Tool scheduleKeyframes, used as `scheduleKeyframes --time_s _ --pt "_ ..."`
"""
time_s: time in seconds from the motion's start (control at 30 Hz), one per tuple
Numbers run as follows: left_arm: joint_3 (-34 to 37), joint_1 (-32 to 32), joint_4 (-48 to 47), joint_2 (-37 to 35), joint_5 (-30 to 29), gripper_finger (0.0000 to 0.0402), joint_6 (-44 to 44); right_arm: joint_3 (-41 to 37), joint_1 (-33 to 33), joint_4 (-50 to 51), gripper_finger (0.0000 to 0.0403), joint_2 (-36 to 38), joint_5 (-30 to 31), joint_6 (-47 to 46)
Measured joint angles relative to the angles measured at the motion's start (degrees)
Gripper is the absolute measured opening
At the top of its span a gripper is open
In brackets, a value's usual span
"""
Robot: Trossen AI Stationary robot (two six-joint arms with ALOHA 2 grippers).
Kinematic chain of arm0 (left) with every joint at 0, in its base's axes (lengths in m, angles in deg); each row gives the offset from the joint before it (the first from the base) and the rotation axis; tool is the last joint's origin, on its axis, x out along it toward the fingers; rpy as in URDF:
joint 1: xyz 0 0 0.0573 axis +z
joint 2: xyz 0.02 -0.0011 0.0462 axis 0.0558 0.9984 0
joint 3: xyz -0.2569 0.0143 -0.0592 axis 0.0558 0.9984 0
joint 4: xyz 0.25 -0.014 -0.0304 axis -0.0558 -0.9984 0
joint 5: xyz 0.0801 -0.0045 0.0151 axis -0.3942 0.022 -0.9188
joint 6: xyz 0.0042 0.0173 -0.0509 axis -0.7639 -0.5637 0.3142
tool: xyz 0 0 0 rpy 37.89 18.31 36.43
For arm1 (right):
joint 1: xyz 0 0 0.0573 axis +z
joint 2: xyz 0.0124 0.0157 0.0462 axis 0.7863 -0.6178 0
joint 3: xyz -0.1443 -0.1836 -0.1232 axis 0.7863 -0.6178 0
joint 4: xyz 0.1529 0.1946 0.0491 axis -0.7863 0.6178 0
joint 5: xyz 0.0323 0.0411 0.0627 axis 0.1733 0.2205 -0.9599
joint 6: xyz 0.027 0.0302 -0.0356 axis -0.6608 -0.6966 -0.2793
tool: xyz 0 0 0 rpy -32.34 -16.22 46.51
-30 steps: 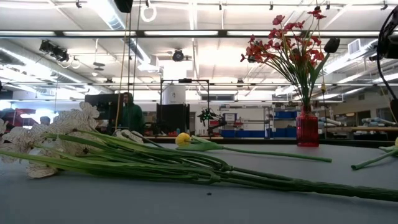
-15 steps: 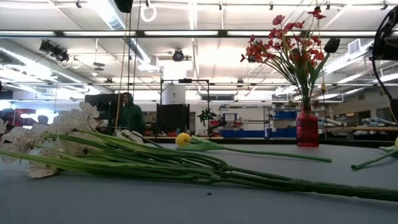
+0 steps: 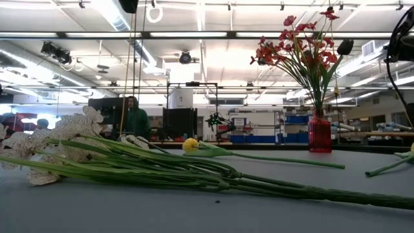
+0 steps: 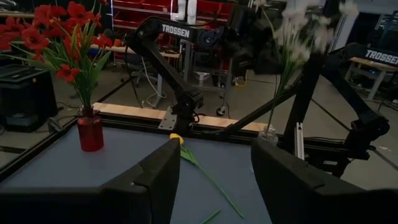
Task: Sort flowers into vase by color
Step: Put the top white flowers into the transparent glass vase
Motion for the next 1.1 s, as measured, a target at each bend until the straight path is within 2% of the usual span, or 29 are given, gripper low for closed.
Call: scheduleKeyframes --time_s 0.17,0.53,0.7,0.9,1.0,1.1 --pt "0.00 0.00 -0.04 0.00 -0.01 0.0203 0.00 -2.80 0.00 -0.03 0.0013 -1.33 2.53 -2.19" --pt "0.00 0.00 -0.01 0.00 0.00 0.0203 0.00 -3.16 0.04 -0.31 0.0034 -6.76 1.94 -9.13" --pt "0.00 0.00 0.00 0.00 0.00 0.0203 0.00 -3.16 0.04 -1.35 0.0077 -7.81 2.06 -11.62" --pt "0.00 0.00 -0.01 0.00 0.00 0.0203 0.00 -3.09 0.40 -7.51 0.0155 -5.87 1.94 -13.28" --pt "0.00 0.00 0.00 0.00 0.00 0.0203 0.00 -3.05 0.44 -8.13 0.0188 -4.32 1.94 -17.62" --pt "0.00 0.00 0.01 0.00 0.00 0.0203 0.00 -3.06 0.44 -9.14 0.0202 -2.41 2.38 -22.91"
